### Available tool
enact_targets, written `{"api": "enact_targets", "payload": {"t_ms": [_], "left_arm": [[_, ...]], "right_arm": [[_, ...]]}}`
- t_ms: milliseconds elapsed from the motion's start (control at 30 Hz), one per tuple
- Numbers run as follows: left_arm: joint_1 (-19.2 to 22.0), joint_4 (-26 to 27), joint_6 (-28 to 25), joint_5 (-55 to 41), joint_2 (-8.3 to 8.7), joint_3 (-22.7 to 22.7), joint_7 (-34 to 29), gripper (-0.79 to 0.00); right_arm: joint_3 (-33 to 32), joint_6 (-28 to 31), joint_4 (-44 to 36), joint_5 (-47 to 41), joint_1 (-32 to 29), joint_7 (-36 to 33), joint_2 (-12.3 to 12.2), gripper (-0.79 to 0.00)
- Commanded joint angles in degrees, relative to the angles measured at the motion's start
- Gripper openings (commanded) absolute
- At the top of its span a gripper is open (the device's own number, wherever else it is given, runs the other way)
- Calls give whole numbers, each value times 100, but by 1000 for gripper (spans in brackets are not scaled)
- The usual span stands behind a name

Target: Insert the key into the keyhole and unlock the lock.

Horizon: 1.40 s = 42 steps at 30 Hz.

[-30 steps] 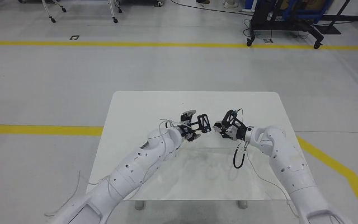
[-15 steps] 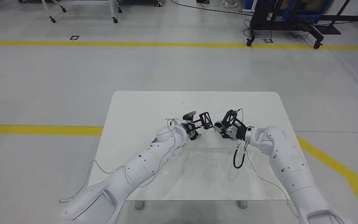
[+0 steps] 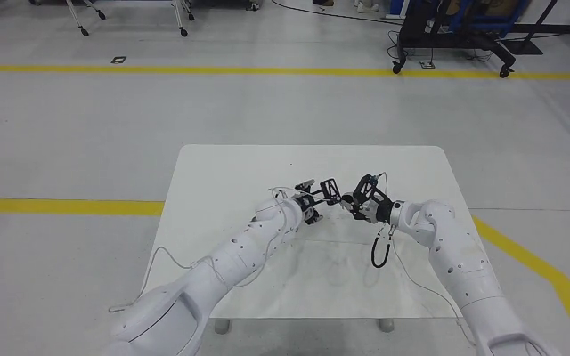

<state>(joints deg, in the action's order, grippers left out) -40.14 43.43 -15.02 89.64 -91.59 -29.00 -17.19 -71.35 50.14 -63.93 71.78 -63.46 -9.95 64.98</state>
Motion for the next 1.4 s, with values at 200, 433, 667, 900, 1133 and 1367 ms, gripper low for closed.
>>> {"api": "enact_targets", "payload": {"t_ms": [200, 433, 667, 900, 1133, 1367], "left_arm": [[57, 36, 206, 54, -8, -215, 210, 0], [-363, 1200, 411, 459, 447, -973, 11, 0], [-2261, 4269, -18, 1322, 1290, -2789, -236, 0], [-3618, 5710, -242, 1476, 1587, -3845, 11, 0], [-3618, 5710, -242, 1476, 1587, -3845, 11, 0], [-3618, 5710, -242, 1476, 1587, -3845, 11, 0]], "right_arm": [[0, 0, 0, 0, 0, 0, 0, -785], [0, 0, 0, 0, 0, 0, 0, -785], [0, 0, 0, 0, 0, 0, 0, -785], [0, 0, 0, 0, 0, 0, 0, -785], [-7, -78, -45, -162, -35, 95, 12, -785], [-187, -33, -187, -1733, -67, 341, 52, -785]]}}
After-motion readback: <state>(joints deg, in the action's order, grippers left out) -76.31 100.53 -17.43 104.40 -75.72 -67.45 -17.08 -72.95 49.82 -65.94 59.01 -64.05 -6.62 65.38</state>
